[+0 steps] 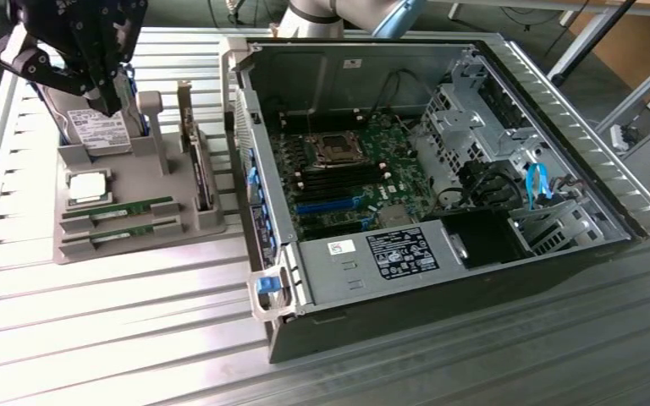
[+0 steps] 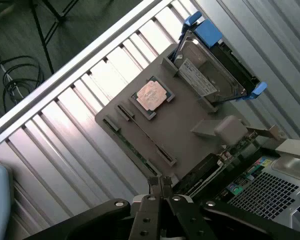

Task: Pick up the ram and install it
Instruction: 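Pick up the ram and move it above insertion slot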

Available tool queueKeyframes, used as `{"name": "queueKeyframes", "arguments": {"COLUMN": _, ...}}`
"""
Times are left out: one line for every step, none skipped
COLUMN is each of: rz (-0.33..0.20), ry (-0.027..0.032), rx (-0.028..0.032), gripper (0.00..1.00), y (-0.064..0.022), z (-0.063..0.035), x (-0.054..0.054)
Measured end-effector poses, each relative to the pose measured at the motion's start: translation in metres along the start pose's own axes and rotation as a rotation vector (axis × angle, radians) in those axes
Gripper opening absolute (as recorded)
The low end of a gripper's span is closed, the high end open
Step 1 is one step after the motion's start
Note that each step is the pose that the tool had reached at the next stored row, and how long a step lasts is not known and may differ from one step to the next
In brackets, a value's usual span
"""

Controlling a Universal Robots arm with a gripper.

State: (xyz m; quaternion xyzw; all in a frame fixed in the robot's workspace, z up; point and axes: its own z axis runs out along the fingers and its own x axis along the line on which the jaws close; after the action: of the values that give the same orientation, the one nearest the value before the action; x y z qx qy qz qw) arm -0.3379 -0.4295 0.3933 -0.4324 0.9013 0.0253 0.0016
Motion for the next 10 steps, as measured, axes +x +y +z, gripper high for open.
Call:
{"name": "queueKeyframes", "arguments": {"rz": -0.020, "ry": 0.0009, "rx": -0.0005, "gripper": 0.09, "y": 0.0000, "z": 0.0000, "x": 0.0000}}
{"name": "queueKeyframes", "arguments": {"rz": -0.040, "ry": 0.0019, "rx": -0.0010, "gripper": 0.09, "y": 0.0000, "z": 0.0000, "x": 0.0000}}
{"name": "queueKeyframes", "arguments": {"rz": -0.052, "ry": 0.0023, "rx": -0.0013, "gripper": 0.09, "y": 0.0000, "z": 0.0000, "x": 0.0000}}
{"name": "queueKeyframes", "arguments": {"rz": -0.062, "ry": 0.0028, "rx": -0.0016, "gripper": 0.09, "y": 0.0000, "z": 0.0000, "x": 0.0000}}
{"name": "queueKeyframes", "arguments": {"rz": -0.072, "ry": 0.0032, "rx": -0.0018, "gripper": 0.09, "y": 0.0000, "z": 0.0000, "x": 0.0000}}
{"name": "queueKeyframes", "arguments": {"rz": -0.083, "ry": 0.0037, "rx": -0.0021, "gripper": 0.09, "y": 0.0000, "z": 0.0000, "x": 0.0000}}
{"name": "queueKeyframes", "arguments": {"rz": -0.094, "ry": 0.0042, "rx": -0.0023, "gripper": 0.09, "y": 0.0000, "z": 0.0000, "x": 0.0000}}
{"name": "queueKeyframes", "arguments": {"rz": -0.105, "ry": 0.0047, "rx": -0.0026, "gripper": 0.09, "y": 0.0000, "z": 0.0000, "x": 0.0000}}
{"name": "queueKeyframes", "arguments": {"rz": -0.117, "ry": 0.0052, "rx": -0.0029, "gripper": 0.09, "y": 0.0000, "z": 0.0000, "x": 0.0000}}
{"name": "queueKeyframes", "arguments": {"rz": -0.128, "ry": 0.0056, "rx": -0.0031, "gripper": 0.09, "y": 0.0000, "z": 0.0000, "x": 0.0000}}
